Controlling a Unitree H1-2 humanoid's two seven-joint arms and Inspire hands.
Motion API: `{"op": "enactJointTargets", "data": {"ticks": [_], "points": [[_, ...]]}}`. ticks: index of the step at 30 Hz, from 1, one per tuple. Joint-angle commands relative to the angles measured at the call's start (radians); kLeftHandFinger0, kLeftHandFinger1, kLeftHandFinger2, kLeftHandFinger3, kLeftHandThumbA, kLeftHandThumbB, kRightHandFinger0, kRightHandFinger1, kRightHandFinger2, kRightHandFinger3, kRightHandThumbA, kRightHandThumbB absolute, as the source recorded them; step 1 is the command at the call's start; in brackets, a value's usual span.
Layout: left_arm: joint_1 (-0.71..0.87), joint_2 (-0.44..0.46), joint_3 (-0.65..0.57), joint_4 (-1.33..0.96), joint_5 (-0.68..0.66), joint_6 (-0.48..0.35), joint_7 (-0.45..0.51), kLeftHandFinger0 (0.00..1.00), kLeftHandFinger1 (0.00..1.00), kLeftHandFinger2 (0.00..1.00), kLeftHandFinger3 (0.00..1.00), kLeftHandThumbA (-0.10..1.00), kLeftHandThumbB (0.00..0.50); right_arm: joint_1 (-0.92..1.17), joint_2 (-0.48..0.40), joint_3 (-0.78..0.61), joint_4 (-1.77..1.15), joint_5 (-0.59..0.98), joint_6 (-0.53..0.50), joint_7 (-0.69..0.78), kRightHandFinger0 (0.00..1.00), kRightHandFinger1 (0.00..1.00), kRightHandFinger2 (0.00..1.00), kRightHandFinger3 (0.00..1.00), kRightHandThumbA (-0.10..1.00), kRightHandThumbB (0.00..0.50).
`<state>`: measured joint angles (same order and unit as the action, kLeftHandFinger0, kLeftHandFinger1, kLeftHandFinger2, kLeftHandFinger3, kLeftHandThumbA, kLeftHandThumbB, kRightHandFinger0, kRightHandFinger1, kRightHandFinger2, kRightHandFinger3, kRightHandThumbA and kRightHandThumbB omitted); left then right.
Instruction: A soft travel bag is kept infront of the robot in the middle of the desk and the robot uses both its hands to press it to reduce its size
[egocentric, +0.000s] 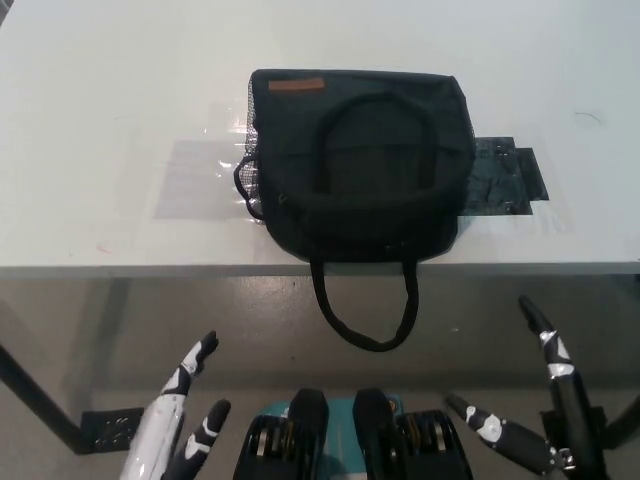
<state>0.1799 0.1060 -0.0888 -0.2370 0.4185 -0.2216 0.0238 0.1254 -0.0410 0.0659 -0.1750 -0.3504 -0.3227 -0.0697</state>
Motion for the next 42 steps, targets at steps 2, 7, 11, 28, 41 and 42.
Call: {"op": "enactJointTargets", "data": {"ticks": [2,7,11,28,41,42], "points": [[-0.129,0.053,0.044,-0.327,0.354,-0.014,-0.019,1.0,1.0,1.0,1.0,1.0,0.434,-0.123,-0.029,-0.055,-0.355,-0.395,0.048,0.022,1.0,1.0,1.0,1.0,1.0,0.384],[-0.261,0.058,0.064,-0.369,0.373,0.054,-0.069,1.0,1.0,1.0,1.0,1.0,0.438,-0.259,-0.034,-0.055,-0.375,-0.414,0.094,0.059,1.0,1.0,1.0,1.0,1.0,0.385],[-0.377,0.075,0.06,-0.348,0.372,0.067,-0.092,1.0,1.0,1.0,1.0,1.0,0.415,-0.371,-0.032,-0.049,-0.415,-0.415,0.212,0.155,1.0,1.0,1.0,1.0,1.0,0.391],[-0.823,0.205,-0.047,-0.108,0.579,0.172,-0.331,1.0,1.0,1.0,1.0,1.0,0.356,-0.825,-0.073,0.008,-0.101,-0.335,0.444,0.326,1.0,1.0,1.0,1.0,1.0,0.326],[-1.093,0.207,-0.071,0.193,0.491,0.217,-0.339,1.0,1.0,1.0,1.0,1.0,0.345,-1.003,-0.087,0.015,0.219,-0.283,0.466,0.277,1.0,1.0,1.0,1.0,1.0,0.285],[-1.104,0.199,-0.068,0.203,0.476,0.223,-0.342,1.0,1.0,1.0,1.0,1.0,0.344,-1.012,-0.086,0.013,0.238,-0.275,0.463,0.273,1.0,1.0,1.0,1.0,1.0,0.285]]}}
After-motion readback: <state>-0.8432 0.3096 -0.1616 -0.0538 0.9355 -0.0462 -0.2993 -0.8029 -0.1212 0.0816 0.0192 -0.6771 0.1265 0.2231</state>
